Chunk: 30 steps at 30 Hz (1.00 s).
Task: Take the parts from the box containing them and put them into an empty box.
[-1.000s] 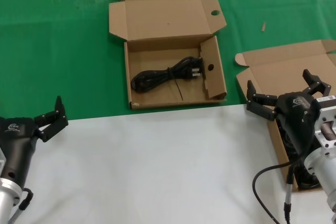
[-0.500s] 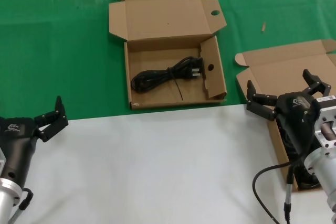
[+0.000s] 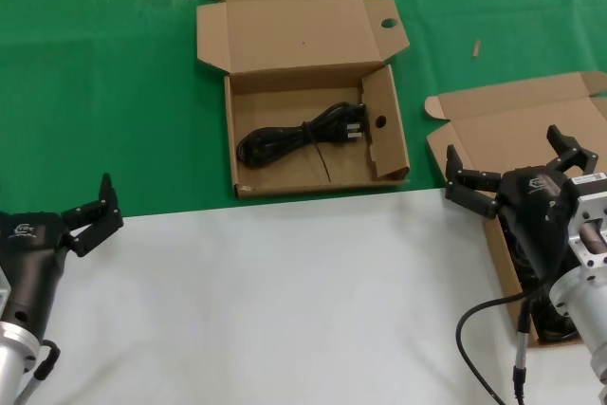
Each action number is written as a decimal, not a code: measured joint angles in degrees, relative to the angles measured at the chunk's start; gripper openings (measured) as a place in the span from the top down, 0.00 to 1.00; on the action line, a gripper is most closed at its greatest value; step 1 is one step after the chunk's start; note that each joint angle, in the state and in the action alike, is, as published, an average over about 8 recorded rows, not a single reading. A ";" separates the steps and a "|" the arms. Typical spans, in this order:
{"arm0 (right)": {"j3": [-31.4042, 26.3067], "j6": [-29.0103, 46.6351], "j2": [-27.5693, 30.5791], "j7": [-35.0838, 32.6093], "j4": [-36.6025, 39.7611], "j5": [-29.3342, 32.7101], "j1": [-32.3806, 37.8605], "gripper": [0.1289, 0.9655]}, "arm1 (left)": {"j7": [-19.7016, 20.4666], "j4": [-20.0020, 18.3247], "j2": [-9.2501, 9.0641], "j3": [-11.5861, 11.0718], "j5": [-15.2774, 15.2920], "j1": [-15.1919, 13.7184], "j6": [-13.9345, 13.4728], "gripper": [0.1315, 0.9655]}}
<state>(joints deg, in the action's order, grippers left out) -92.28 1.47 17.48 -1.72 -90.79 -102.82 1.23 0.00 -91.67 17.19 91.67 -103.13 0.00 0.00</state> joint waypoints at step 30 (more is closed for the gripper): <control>0.00 0.00 0.00 0.00 0.00 0.00 0.00 0.00 | 0.00 0.00 0.00 0.00 0.00 0.00 0.00 0.00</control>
<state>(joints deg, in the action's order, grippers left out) -92.28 1.47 17.48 -1.72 -90.79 -102.82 1.23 0.00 -91.67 17.19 91.67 -103.13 0.00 0.00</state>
